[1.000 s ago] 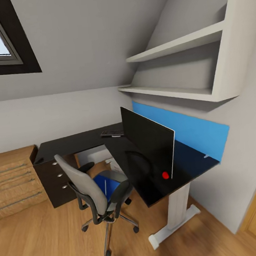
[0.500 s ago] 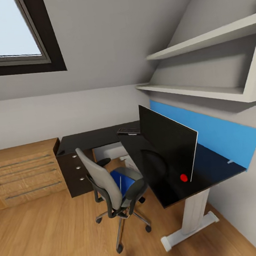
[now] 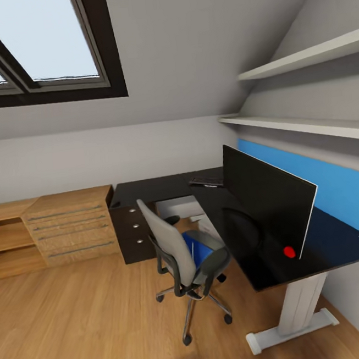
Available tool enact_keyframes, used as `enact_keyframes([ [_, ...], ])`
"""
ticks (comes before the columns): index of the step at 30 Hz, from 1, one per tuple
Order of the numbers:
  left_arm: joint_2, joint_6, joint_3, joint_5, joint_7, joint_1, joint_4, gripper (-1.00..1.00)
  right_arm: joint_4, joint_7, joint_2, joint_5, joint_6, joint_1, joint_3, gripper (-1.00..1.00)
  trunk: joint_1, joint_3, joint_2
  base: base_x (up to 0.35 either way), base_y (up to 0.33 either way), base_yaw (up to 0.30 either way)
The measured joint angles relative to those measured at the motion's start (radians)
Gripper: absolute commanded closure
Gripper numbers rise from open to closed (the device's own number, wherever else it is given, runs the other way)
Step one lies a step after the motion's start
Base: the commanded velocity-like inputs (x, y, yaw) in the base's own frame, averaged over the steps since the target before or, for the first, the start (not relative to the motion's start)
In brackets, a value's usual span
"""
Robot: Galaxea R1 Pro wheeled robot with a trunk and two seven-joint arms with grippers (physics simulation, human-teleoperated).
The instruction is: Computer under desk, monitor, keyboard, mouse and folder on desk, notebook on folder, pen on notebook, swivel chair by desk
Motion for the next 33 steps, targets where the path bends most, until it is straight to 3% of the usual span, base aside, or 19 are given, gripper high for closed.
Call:
enact_keyframes([
  [23,-0.009,0.000,-0.004,0.022,0.029,0.000,-0.003,-1.00,0.001,0.001,-0.003,-0.002,0.009,0.000,-0.002,-1.00,0.000,0.000,0.000,-0.033,0.014,0.291],
  [33,-0.015,0.000,-0.006,0.022,0.025,0.000,-0.003,-1.00,0.001,0.000,-0.006,-0.003,0.009,0.000,-0.004,-1.00,0.038,-0.031,-0.070,0.000,0.000,0.268],
])
